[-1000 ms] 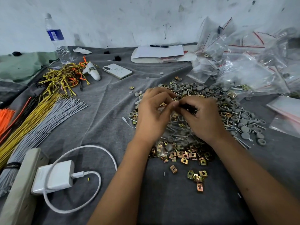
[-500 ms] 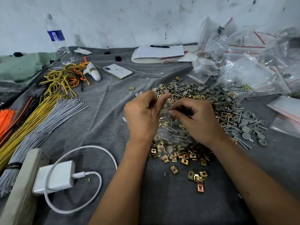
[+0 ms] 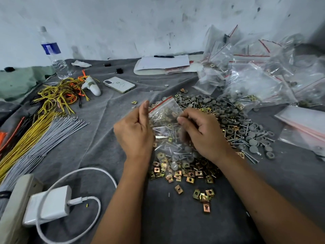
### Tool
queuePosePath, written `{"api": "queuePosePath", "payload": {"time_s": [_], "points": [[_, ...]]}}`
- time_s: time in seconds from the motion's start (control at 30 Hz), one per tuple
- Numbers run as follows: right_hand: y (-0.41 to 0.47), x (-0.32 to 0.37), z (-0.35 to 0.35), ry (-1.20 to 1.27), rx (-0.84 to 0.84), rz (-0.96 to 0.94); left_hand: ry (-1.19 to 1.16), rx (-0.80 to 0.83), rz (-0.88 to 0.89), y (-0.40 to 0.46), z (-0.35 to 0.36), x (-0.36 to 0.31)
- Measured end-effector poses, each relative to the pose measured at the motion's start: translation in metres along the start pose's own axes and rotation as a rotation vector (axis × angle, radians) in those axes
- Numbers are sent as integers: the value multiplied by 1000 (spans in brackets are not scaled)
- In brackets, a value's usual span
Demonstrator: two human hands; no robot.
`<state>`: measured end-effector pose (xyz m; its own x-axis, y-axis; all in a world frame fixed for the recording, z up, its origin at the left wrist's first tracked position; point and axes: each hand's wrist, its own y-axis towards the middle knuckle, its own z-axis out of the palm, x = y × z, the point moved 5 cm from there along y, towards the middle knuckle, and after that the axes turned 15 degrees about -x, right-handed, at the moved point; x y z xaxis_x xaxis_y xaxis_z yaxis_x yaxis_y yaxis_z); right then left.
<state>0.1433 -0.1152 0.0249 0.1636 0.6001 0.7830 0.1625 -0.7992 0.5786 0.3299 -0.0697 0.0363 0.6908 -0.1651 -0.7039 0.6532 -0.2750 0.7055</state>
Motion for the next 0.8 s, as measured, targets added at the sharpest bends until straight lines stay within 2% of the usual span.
{"api": "queuePosePath", "payload": {"time_s": [0.1, 0.2, 0.3, 0.4, 0.47, 0.57, 0.67, 0.73, 0.8], "points": [[1, 6, -1, -114, -86, -117, -64, 11, -47, -2, 5, -2], [6, 7, -7, -146, -162, -155, -77, 42, -67, 0, 9, -7], [16, 8, -25, -141, -221, -126, -41, 23, -110, 6, 20, -23], [49, -2, -66, -101, -370, -36, -145, 6, -127, 11, 48, -56], [82, -18, -104, -95, -502, 43, -147, 38, -44, 7, 75, -87], [129, -61, -165, -175, -618, 267, -29, 236, 175, -17, 130, -133], [145, -104, -217, -472, -533, 545, 38, 584, 401, -63, 196, -167], [136, -113, -249, -741, -492, 564, 83, 825, 537, -98, 236, -178], [124, -105, -261, -833, -426, 465, 168, 1018, 569, -120, 262, -165]]}}
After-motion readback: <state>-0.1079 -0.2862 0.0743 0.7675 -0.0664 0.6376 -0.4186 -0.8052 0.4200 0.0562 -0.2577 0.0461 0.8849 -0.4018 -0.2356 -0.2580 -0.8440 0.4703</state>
